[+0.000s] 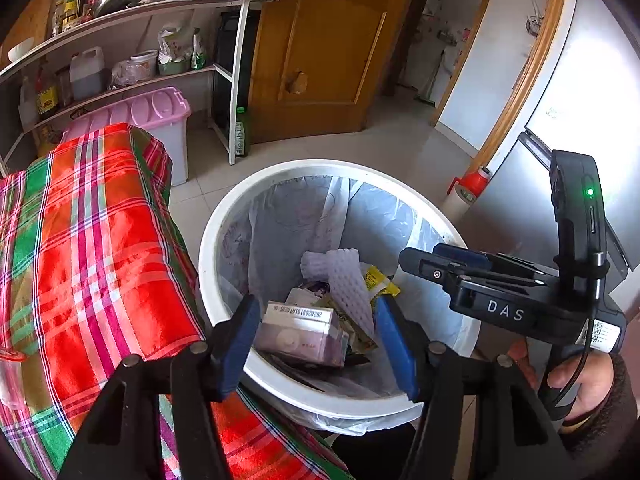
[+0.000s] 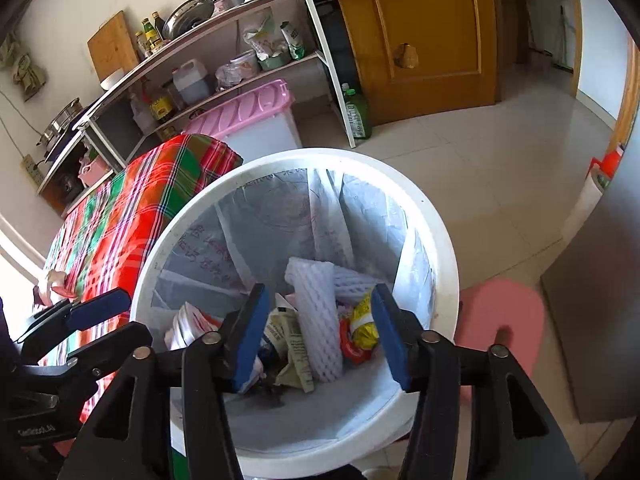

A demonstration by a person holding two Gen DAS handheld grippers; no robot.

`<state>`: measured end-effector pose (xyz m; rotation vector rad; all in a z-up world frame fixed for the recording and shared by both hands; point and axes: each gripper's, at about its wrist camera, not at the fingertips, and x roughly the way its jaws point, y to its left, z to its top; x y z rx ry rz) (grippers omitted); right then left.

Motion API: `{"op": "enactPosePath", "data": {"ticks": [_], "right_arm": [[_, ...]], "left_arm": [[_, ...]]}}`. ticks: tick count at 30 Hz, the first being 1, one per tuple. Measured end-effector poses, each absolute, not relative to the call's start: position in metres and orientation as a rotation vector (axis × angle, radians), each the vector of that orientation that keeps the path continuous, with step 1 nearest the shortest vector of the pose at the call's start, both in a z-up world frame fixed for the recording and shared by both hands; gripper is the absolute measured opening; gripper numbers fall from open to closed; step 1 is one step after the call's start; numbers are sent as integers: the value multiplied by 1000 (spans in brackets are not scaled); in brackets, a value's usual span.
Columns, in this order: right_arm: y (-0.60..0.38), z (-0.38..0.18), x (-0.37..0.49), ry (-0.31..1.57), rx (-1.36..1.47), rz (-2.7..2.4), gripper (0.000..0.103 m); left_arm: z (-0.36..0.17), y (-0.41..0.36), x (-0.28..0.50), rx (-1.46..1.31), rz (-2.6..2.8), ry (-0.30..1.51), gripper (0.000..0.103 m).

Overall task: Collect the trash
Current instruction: 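Move both open tools back from the bin to the table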

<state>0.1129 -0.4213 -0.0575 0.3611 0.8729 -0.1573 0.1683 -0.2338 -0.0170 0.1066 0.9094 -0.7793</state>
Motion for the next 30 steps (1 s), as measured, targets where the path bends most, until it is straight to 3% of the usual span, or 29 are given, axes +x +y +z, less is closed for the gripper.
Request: {"op": "enactPosePath", "data": {"ticks": [30], "right_arm": [[-324,-29,113,813,318,15,55]], "left_arm": [[15,-74,150,-26,-461,767,66]]}}
